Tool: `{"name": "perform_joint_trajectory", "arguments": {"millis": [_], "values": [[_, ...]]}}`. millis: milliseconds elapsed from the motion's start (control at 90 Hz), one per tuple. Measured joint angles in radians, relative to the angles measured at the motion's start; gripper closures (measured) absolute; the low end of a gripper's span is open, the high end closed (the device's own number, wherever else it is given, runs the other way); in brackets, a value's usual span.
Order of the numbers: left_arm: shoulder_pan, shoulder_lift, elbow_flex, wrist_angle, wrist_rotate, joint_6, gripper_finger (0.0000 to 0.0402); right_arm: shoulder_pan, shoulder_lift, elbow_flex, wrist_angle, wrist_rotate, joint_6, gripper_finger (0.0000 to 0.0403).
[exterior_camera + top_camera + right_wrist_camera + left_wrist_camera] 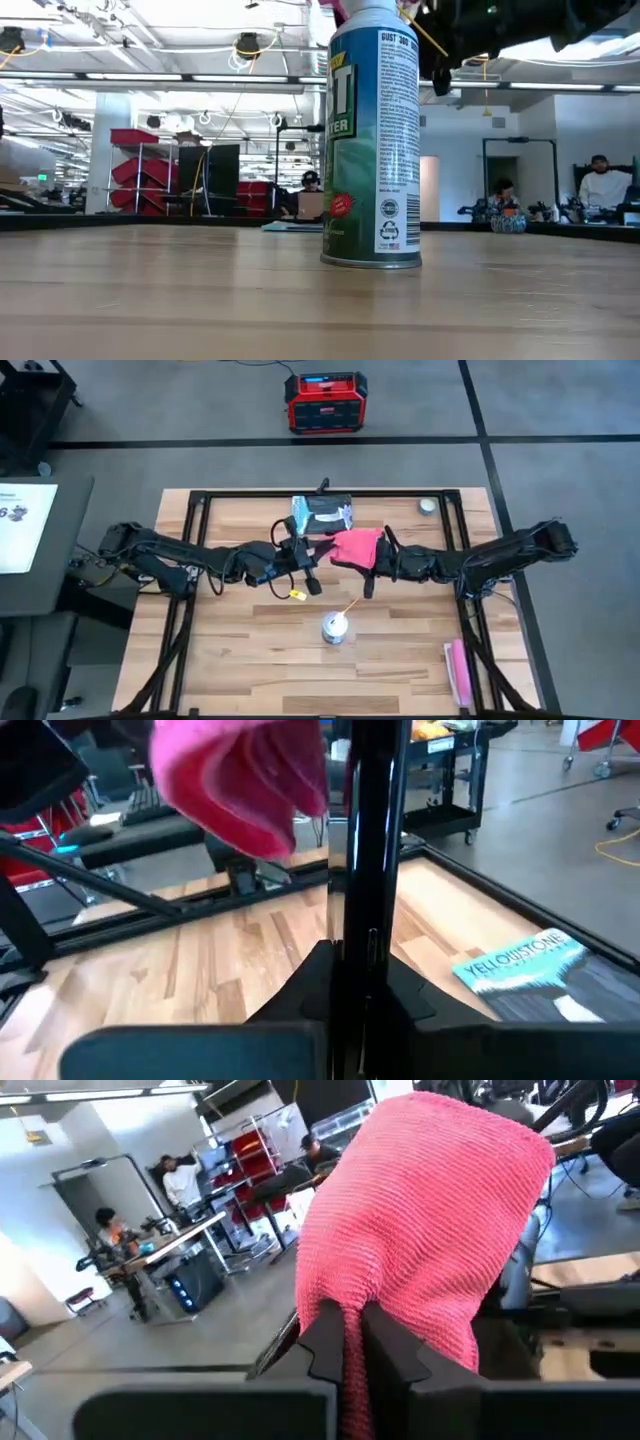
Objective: Apply microfiber cloth
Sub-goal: Wipe the back of the cellphone with the pink microfiber cloth
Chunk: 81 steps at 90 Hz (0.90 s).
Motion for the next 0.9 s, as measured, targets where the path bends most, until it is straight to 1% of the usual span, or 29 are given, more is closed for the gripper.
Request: {"name": "perform_joint_trajectory", "arguments": {"millis": [89, 211, 378, 478, 567, 689, 822, 900], "values": [[0.0, 0.0, -0.013, -0.005, 0.022, -0.04, 0.0401, -0.009, 0.019, 0.0, 0.048, -0.01, -0.006, 0.0387], [0.0, 0.022, -0.033, -0.002, 0.018, -0.082, 0.0401, -0.021, 0.011, 0.0, 0.083, -0.01, -0.024, 0.0387], [0.008, 0.099, -0.039, 0.006, -0.004, -0.113, 0.0401, -0.016, -0.005, 0.0, 0.091, -0.009, -0.039, 0.0387], [0.015, 0.128, -0.033, 0.023, -0.058, -0.079, 0.0401, -0.007, -0.005, 0.0, 0.08, 0.006, -0.038, 0.0387], [0.024, 0.128, -0.024, 0.038, -0.062, -0.048, 0.0401, -0.002, -0.007, 0.0, 0.08, 0.016, -0.029, 0.0387], [0.026, 0.102, -0.017, 0.06, -0.092, 0.024, 0.0401, -0.001, -0.007, 0.0, 0.073, 0.012, -0.026, 0.0387], [0.024, 0.056, -0.015, 0.061, -0.16, 0.083, 0.0401, 0.0, -0.007, 0.0, 0.071, 0.006, -0.021, 0.0387], [0.024, 0.044, -0.014, 0.052, -0.165, 0.102, 0.0401, 0.0, -0.007, 0.0, 0.069, 0.003, -0.018, 0.0387]]}}
